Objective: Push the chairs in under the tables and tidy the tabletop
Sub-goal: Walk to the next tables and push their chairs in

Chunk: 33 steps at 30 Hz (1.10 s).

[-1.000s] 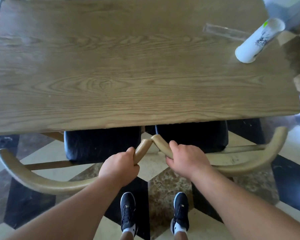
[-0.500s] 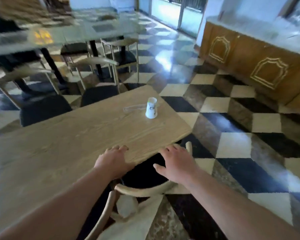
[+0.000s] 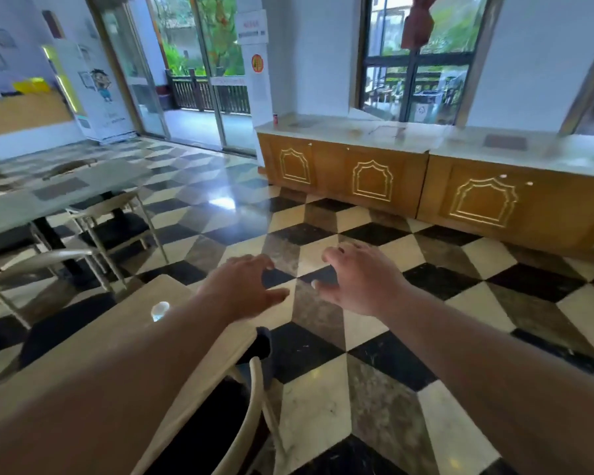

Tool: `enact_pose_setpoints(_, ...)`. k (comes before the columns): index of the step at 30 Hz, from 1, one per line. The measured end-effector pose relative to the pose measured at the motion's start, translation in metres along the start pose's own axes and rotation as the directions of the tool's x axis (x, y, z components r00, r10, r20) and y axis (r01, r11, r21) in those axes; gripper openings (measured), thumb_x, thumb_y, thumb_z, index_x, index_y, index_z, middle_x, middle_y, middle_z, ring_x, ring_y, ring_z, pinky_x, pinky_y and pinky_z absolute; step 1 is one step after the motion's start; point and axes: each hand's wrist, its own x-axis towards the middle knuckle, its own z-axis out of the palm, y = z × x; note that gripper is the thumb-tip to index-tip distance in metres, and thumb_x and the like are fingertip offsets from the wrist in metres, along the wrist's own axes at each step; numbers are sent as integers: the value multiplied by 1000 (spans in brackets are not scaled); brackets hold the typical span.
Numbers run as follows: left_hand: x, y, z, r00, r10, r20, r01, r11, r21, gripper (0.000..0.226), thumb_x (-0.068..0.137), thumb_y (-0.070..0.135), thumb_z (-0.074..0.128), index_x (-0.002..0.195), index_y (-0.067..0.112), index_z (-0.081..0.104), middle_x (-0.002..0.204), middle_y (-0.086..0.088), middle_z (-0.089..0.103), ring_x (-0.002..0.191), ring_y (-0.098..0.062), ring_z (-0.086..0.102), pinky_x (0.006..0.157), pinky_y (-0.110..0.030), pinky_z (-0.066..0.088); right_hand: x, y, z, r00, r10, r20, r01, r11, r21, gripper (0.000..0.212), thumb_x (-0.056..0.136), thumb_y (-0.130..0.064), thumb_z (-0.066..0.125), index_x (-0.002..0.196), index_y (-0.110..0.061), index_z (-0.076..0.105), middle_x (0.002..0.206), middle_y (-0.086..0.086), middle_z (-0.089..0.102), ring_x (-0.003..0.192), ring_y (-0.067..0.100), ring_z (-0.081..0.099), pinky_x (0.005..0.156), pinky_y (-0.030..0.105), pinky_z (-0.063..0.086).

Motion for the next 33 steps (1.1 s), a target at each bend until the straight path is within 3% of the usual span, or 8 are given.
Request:
enact_pose_setpoints(3,45,55,5,998,52,16,-53,998,42,72,87,78,63,143,34,54,148,4,61,133,-21,58,107,-45,52,-1,68,-7,996,89,2,-89,995,42,48,94,-70,58,121,-30,56,103,-9,68,89,12,64,75,36,61)
enact_pose_setpoints(5,72,88,10,997,77,24,-78,996,50,73,87,77,63,145,34,52,150,5,59,135,-21,57,107,-43,52,-4,111,-10,992,128,1,-128,991,30,46,95,-69,57,119,-30,57,98,-10,64,85,10,60,72,32,59)
enact_pose_setpoints(11,131,158,28,991,127,47,-130,989,73,69,90,70,67,147,34,50,154,6,53,139,-19,51,107,-37,45,-9,217,-3,980,198,33,-197,980,-26,60,96,-74,50,138,-30,57,135,-6,65,123,18,60,96,37,53)
enact_pose_setpoints(14,158,170,46,990,122,66,-127,990,70,77,90,73,65,153,34,44,161,5,46,147,-20,44,116,-41,40,-1,249,13,967,254,24,-254,967,-1,65,96,-74,47,144,-30,49,138,-6,62,123,18,60,99,37,53)
enact_pose_setpoints(20,210,165,83,987,114,112,-122,990,75,102,84,85,56,163,39,11,175,4,13,160,-29,18,126,-55,27,29,271,46,965,232,121,-231,973,-23,84,97,-75,43,164,-30,18,169,2,32,154,27,33,123,46,34)
enact_pose_setpoints(26,296,131,113,985,113,132,-116,993,11,95,80,89,56,157,39,31,164,6,41,152,-22,37,119,-50,38,110,291,71,959,220,181,-212,975,-62,85,96,-79,39,165,-34,16,172,-1,28,157,26,27,124,47,30)
enact_pose_setpoints(30,369,101,130,985,111,136,-104,993,-53,92,83,86,56,157,37,32,163,7,41,150,-21,38,117,-48,39,188,300,88,946,223,236,-197,972,-129,81,97,-77,38,163,-32,23,170,0,30,157,27,26,127,49,25)
enact_pose_setpoints(33,425,69,137,982,97,164,-84,993,-82,90,84,85,56,157,38,32,163,7,40,149,-21,38,117,-48,39,253,306,92,931,213,297,-154,966,-209,75,98,-76,39,156,-28,37,162,2,42,150,28,36,125,50,30)
